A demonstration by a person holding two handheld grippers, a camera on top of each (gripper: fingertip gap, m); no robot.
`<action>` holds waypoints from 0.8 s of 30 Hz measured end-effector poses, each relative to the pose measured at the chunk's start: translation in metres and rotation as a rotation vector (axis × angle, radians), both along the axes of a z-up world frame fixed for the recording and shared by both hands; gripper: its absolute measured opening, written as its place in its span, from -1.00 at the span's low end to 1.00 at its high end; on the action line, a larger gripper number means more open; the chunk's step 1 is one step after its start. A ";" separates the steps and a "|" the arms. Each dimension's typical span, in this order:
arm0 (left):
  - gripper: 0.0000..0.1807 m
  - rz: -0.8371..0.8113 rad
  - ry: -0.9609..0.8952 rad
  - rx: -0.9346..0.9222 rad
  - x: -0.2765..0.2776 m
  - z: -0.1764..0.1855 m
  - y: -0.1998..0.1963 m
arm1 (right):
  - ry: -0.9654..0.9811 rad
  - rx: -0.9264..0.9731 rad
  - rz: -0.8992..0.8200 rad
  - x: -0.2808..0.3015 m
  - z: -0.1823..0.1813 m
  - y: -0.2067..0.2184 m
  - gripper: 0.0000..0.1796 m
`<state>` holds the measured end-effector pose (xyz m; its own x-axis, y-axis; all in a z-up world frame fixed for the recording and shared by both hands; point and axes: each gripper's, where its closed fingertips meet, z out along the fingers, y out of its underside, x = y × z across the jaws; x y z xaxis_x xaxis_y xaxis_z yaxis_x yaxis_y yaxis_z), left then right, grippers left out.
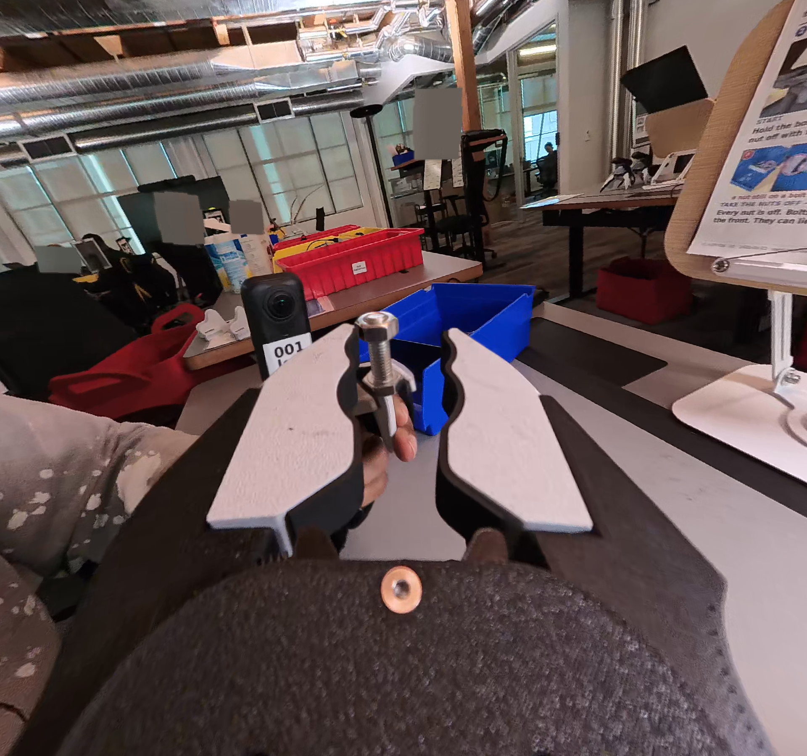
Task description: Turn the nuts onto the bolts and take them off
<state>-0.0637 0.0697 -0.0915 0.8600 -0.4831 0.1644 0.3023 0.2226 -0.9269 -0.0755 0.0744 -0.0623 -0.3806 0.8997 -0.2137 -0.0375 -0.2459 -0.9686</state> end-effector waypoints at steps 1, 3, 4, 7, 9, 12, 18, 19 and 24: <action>-0.81 0.001 -0.004 -0.001 0.000 0.001 0.000 | 0.002 -0.009 -0.005 0.000 0.000 0.003 -0.61; -0.81 -0.016 -0.023 0.023 -0.002 0.005 -0.004 | -0.003 -0.045 -0.083 0.000 -0.001 0.023 -0.87; -0.81 -0.010 -0.013 0.026 -0.002 0.007 -0.004 | 0.000 -0.047 -0.108 0.001 -0.002 0.031 -0.90; -0.81 -0.003 -0.016 0.019 -0.003 0.006 -0.003 | 0.010 -0.036 -0.061 0.005 0.003 0.024 -0.74; -0.81 -0.001 -0.016 0.009 -0.003 0.002 -0.001 | 0.009 -0.008 -0.009 0.004 0.004 0.007 -0.62; -0.81 -0.006 -0.007 0.012 0.001 0.003 -0.001 | 0.001 0.005 0.002 0.000 0.002 -0.001 -0.61; -0.81 -0.002 -0.021 0.029 -0.004 0.009 -0.004 | -0.004 -0.048 -0.061 0.004 0.001 0.027 -0.71; -0.81 0.000 -0.023 0.022 -0.004 0.007 -0.003 | 0.003 -0.034 -0.037 0.004 0.003 0.020 -0.66; -0.81 0.000 -0.009 0.011 0.000 0.003 -0.001 | -0.003 -0.006 -0.003 0.000 0.002 0.000 -0.57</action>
